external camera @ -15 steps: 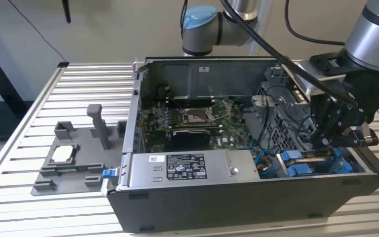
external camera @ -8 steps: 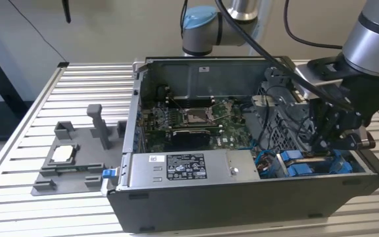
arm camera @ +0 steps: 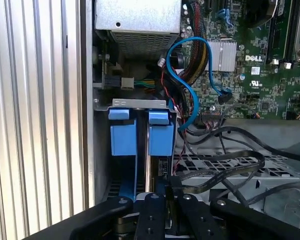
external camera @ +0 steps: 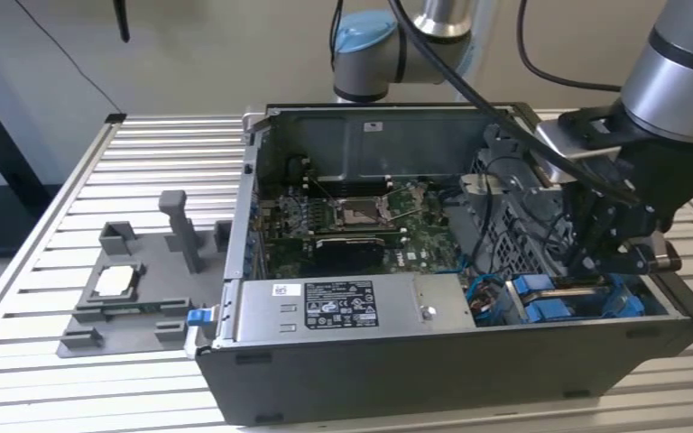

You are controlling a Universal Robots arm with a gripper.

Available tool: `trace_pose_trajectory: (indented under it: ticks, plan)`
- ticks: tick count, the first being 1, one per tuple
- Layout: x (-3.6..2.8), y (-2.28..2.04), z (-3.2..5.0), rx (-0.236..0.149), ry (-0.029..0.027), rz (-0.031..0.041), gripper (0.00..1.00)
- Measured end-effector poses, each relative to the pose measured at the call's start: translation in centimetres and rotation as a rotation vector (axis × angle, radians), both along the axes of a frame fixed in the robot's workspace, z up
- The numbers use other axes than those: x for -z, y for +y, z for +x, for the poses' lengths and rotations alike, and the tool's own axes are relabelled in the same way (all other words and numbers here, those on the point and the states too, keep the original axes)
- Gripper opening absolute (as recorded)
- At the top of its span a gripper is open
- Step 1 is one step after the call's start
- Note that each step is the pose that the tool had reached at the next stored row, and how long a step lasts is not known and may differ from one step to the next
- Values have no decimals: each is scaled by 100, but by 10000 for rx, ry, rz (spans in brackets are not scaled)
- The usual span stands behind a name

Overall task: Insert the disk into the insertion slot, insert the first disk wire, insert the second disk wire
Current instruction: 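Insert the second disk wire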

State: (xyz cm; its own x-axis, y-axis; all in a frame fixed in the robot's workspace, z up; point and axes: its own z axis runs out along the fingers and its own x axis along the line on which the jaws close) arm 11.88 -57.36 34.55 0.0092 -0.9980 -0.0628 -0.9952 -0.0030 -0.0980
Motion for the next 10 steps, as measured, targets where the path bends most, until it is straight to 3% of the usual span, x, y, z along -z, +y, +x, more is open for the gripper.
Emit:
trace_pose_trajectory:
  ticks: [10]
  plan:
    - [42,18,0,5,-13,-13,16]
